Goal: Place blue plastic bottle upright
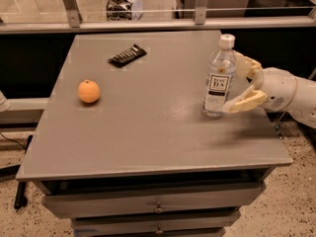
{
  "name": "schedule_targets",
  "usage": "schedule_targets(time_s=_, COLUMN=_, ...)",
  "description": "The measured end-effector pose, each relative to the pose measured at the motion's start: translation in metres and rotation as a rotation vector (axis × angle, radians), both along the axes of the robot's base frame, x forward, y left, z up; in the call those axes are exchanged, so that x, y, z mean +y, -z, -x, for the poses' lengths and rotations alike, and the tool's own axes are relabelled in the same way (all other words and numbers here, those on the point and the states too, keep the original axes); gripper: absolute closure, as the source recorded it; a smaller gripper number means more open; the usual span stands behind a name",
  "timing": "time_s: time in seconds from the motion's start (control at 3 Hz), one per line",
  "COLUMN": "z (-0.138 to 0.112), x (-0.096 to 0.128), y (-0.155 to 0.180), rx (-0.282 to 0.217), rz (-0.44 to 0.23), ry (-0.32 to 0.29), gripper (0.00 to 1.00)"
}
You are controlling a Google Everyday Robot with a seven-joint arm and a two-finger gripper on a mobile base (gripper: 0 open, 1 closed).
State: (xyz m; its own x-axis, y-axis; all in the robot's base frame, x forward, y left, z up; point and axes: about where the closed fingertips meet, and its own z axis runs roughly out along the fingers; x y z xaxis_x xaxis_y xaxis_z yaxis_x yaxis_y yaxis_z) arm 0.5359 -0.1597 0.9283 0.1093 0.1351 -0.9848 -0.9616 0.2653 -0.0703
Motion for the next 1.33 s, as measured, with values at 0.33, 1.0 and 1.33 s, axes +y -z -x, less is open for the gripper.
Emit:
schedule_targets(time_s=0.33, z=0.007, x=-0.004, y=-0.003, rx=-0.012, rz=0.019, ry=0.004, gripper=0.00)
schedule_targets(time_s=1.0, z=0.046, x=-0.069, y=-0.057, rx=-0.121, rz=0.060, ry=0.150, gripper=0.00)
schedule_targets(time_s=1.33, z=0.052, x=-0.082, y=-0.059, rx=-0.123, rz=0.062, ry=0.177, gripper=0.00)
